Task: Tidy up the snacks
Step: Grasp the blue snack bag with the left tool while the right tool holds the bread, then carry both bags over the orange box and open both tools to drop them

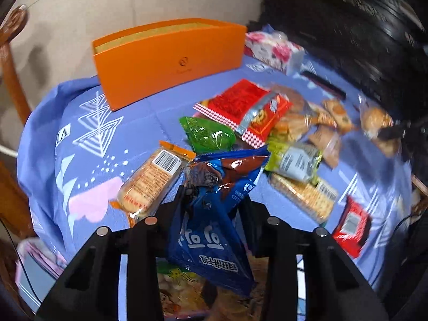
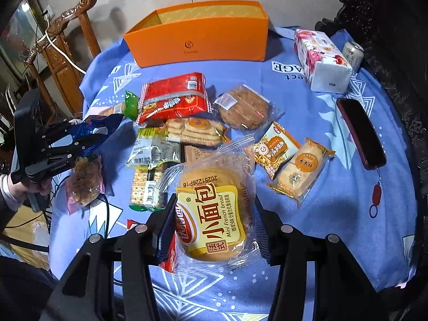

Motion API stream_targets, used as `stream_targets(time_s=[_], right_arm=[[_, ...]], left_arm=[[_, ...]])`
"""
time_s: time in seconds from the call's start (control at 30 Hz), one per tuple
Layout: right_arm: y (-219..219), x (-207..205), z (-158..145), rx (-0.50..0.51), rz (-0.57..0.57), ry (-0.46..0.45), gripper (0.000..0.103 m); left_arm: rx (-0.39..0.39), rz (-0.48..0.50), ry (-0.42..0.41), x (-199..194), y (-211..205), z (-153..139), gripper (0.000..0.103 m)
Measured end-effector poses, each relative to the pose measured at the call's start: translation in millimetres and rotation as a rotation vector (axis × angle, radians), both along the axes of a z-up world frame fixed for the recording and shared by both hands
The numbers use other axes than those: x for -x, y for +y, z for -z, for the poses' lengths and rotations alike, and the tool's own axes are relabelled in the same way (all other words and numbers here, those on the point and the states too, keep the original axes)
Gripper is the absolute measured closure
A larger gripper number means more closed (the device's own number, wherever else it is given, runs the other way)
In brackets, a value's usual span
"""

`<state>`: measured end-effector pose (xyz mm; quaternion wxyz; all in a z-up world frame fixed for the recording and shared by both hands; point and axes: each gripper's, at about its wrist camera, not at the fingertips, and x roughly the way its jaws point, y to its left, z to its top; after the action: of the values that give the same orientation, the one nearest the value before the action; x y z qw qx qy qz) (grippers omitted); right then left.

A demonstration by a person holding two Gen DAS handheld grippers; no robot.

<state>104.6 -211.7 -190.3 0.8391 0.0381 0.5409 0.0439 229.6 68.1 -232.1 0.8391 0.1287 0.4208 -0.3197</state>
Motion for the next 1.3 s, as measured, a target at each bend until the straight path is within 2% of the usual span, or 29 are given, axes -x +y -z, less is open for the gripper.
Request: stream_targets(time_s=[0.27,0.4,0.53,0.63,0.87,1.0,1.13,1.17,1.2,1.23,1.27,1.3], right_arm=[[-4,1,-18,-0.033,0.003,-0.046,0.051],[-7,-6,-39,-0.055,-0.002,-0.102,0.051],[-18,-30,-75,-0.094,0.005,-0.194,0.050],[-27,-61,-110,-0.130,0.001,-0.292,0.051],[-44,-150,-159,-0.143,-0.028,-0.448,0.050],[-50,-207,-168,-0.136,-0.044,-0.488,0.050],[-45,-260,-167,-0.120,-0.049,-0.498,0.050],[-42,-276,-165,-0.114,-0.051,-0.500,0.047],[-39,-288,-162,-0.111,-0.051,-0.497,0.044],[-37,-303,-158,-0.108,-0.051,-0.483,0.025],[-34,-310,-156,-0.100,-0.041,-0.470,0.013],[-34,-315,-156,-0.098,-0.028,-0.466,0.012]], left_arm=[[0.079,-0.087,-0.017,4,12,-35,0.066],[0.129,-0.100,-0.062,0,13,-73,0.066],[0.194,-0.115,-0.087,-20,10,-113,0.066],[0.237,-0.113,-0.123,-45,3,-148,0.066],[0.310,-0.162,-0.180,-125,-25,-213,0.066],[0.293,-0.180,-0.224,-169,-48,-230,0.066],[0.276,-0.226,-0.223,-214,-73,-233,0.066],[0.264,-0.244,-0.216,-228,-80,-231,0.065],[0.256,-0.264,-0.204,-241,-85,-228,0.052],[0.243,-0.296,-0.194,-252,-89,-223,0.022],[0.215,-0.370,-0.192,-263,-93,-219,0.008],[0.212,-0.413,-0.198,-267,-92,-217,0.004]])
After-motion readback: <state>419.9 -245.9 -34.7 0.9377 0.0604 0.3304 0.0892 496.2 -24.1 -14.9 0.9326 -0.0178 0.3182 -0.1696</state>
